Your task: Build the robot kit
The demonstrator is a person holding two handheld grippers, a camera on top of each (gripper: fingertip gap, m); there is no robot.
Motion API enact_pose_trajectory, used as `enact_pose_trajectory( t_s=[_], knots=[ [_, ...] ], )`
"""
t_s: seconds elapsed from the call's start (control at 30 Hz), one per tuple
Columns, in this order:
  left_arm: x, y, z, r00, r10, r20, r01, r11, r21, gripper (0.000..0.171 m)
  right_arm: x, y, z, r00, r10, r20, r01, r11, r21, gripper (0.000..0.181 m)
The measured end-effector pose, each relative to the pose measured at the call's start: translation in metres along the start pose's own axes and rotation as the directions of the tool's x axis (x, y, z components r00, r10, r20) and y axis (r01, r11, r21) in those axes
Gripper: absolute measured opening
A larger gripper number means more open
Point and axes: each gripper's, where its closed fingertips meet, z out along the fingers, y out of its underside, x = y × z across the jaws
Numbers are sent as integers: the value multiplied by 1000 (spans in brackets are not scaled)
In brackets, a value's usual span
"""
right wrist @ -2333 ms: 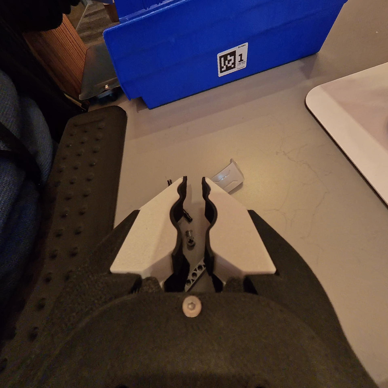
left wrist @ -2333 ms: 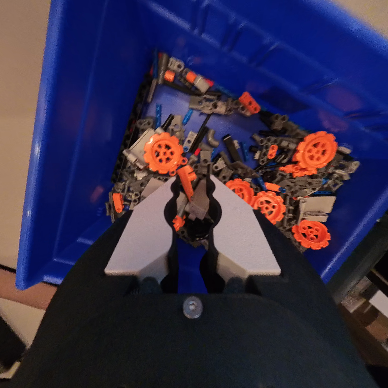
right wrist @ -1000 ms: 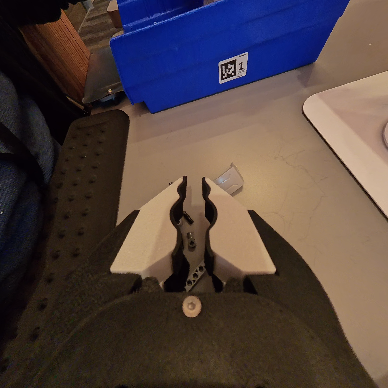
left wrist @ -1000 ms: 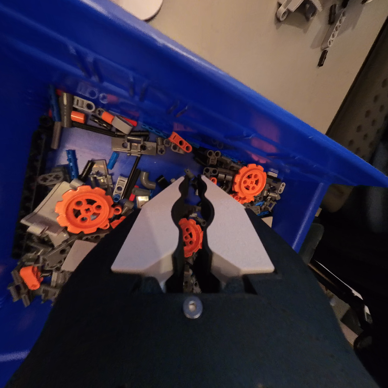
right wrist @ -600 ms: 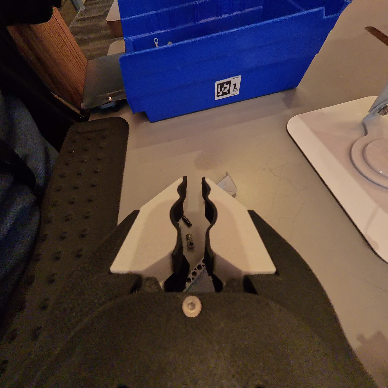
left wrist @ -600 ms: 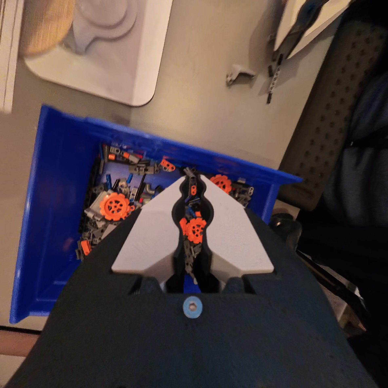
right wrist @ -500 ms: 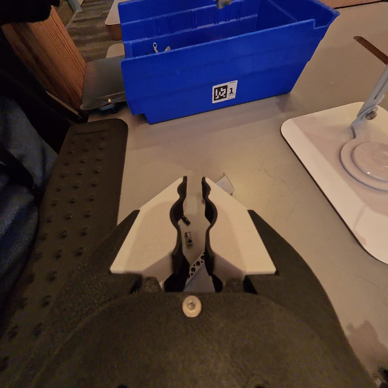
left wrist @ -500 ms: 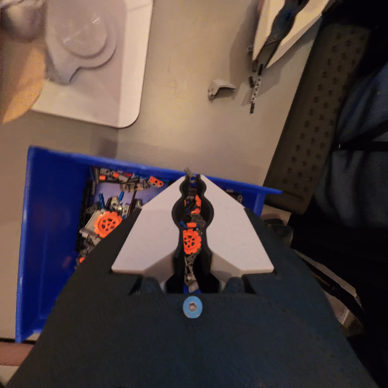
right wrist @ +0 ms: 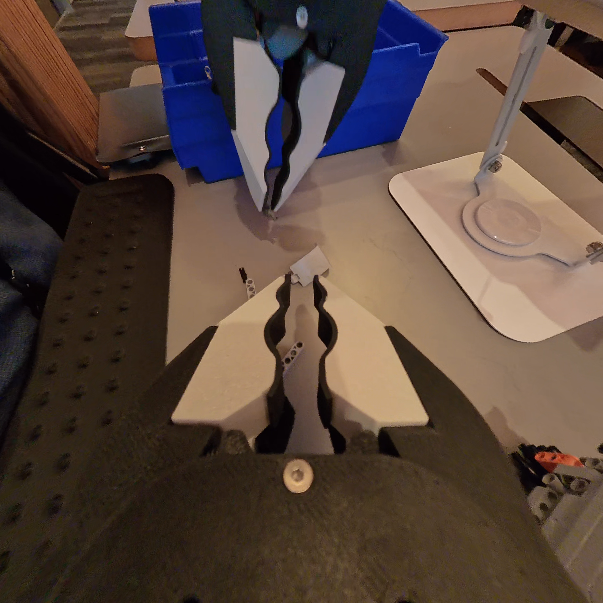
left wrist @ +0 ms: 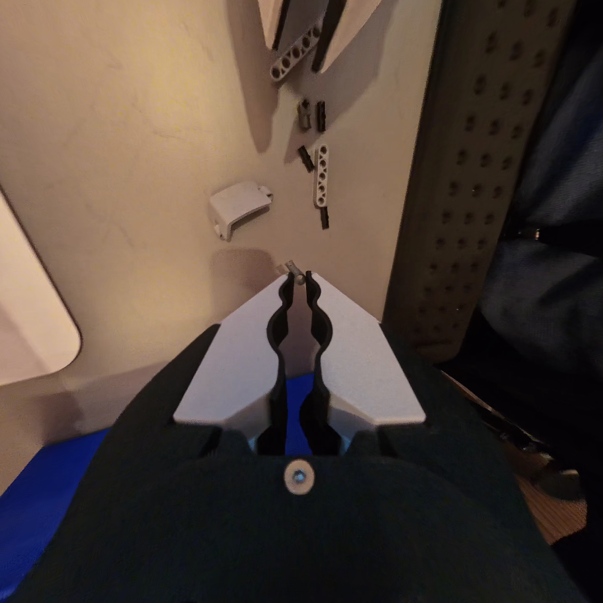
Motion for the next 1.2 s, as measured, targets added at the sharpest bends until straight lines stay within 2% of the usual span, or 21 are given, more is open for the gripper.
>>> enact_pose_trajectory(
  t_s=[0.3, 0.5, 0.63, 0.77, 0.9, 0.97, 1.07, 1.2],
  knots=[
    [4, 5, 50, 995, -15, -103, 0, 990, -144, 5, 3, 4, -11, 1000, 9, -16, -9, 1000, 6, 11],
    [7, -3, 50, 991, -14, -135, 0, 994, -108, 10, 2, 3, -12, 1000, 8, -11, -8, 1000, 15, 11],
    [2, -7, 35, 990, -44, -134, 40, 999, -28, 19, 2, 2, -13, 1000, 13, -8, -13, 1000, 23, 11],
    [-5, -4, 19, 990, -57, -130, 64, 997, 44, 19, 3, 3, -11, 1000, 18, -6, -18, 1000, 19, 11],
    [-11, -2, -5, 995, -53, -90, 64, 990, 126, 2, 7, 3, -13, 999, 33, -12, -33, 999, 32, 11],
    [-12, 0, -23, 998, -43, -48, 51, 983, 176, 0, 9, 1, -15, 999, 41, -22, -40, 998, 49, 11],
    [-17, 11, -50, 998, -53, 28, 46, 972, 231, 1, 16, 0, -18, 997, 73, -39, -70, 995, 69, 10],
    [-21, 39, -79, 991, -106, 87, 77, 956, 282, 3, 23, 1, -21, 993, 101, -54, -96, 992, 86, 10]
  ],
)
